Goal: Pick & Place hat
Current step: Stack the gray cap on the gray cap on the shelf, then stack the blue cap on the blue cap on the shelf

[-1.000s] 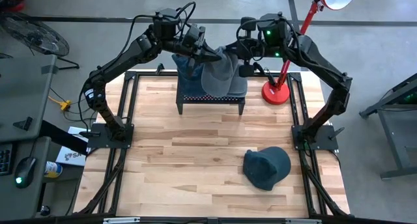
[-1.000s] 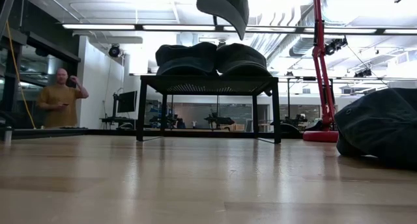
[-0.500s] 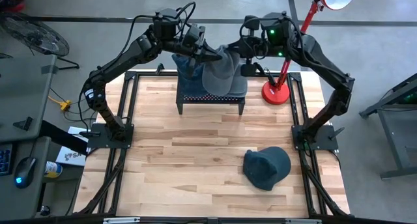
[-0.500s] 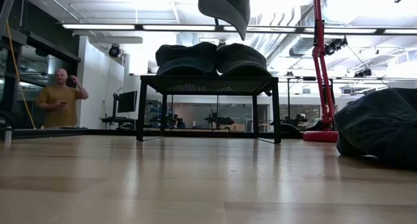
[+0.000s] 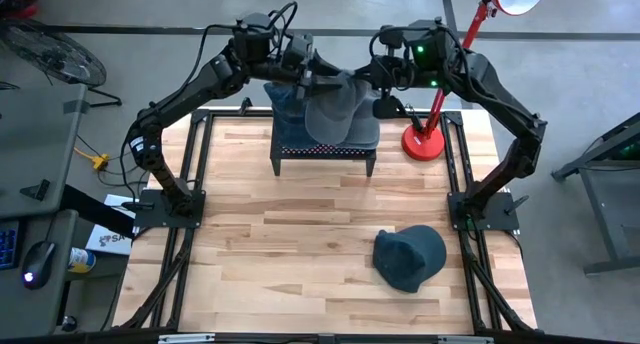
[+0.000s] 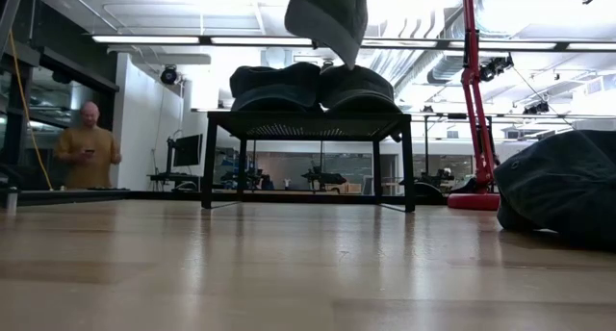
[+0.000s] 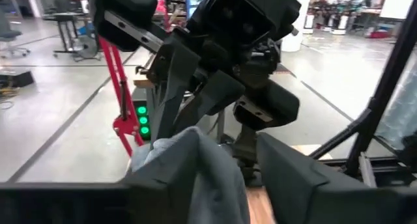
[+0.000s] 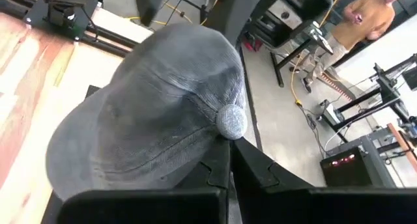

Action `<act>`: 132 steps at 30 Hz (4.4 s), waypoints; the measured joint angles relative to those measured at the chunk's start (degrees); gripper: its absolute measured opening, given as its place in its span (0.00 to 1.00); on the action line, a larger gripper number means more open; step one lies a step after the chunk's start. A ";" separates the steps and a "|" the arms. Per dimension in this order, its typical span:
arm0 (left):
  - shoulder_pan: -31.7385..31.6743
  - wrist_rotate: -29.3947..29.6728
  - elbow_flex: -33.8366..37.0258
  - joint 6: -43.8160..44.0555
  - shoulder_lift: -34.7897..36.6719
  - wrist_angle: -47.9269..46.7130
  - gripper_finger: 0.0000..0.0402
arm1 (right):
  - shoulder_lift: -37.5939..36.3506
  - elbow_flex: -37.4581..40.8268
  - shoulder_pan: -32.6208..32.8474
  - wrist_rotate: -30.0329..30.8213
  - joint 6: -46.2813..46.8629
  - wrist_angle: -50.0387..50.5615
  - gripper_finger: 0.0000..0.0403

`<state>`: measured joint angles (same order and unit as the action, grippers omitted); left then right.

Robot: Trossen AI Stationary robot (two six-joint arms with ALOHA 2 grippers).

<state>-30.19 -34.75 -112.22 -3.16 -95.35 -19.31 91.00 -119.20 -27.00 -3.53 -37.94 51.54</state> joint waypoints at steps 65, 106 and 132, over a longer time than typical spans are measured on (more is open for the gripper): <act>-0.18 41.90 0.00 -5.74 5.33 -0.50 0.59 | 10.39 0.00 -14.77 -5.28 17.35 9.16 0.00; -0.16 40.27 0.00 -5.25 5.31 -0.80 0.59 | 11.59 0.02 -15.70 -6.84 19.80 6.32 0.48; 1.66 35.29 0.00 2.23 5.31 -5.02 0.59 | -3.49 0.02 -14.35 -11.45 18.43 10.45 0.58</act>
<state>-28.53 0.54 -112.22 -0.93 -90.04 -24.34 87.51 -119.17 -41.34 -14.98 -19.50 61.99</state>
